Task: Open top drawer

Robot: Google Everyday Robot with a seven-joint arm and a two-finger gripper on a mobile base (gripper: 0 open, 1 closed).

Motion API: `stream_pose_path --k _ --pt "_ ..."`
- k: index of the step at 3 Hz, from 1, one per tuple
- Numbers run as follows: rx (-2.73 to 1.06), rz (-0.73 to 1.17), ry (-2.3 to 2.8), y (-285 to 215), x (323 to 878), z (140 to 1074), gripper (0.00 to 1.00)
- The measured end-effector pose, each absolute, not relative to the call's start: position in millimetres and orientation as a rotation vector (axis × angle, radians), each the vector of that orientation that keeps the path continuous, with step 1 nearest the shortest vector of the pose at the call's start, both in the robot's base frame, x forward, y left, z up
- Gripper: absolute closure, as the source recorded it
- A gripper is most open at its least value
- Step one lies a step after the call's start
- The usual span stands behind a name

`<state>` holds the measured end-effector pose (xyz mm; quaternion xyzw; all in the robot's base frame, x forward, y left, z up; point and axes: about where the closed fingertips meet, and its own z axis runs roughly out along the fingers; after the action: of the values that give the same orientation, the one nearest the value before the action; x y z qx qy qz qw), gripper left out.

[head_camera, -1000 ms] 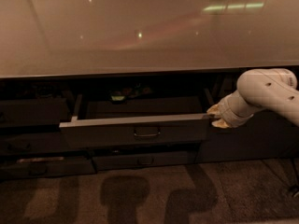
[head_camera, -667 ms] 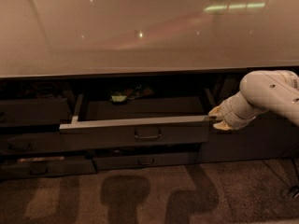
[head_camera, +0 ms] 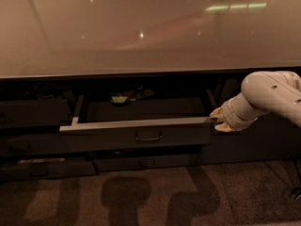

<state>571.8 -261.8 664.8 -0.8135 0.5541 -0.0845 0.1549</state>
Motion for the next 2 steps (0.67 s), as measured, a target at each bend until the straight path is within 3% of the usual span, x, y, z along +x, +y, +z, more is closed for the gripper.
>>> stream_pose_path --k 2 --pt "-2.334 -0.238 1.558 -259.1 565.4 666.1 1.00"
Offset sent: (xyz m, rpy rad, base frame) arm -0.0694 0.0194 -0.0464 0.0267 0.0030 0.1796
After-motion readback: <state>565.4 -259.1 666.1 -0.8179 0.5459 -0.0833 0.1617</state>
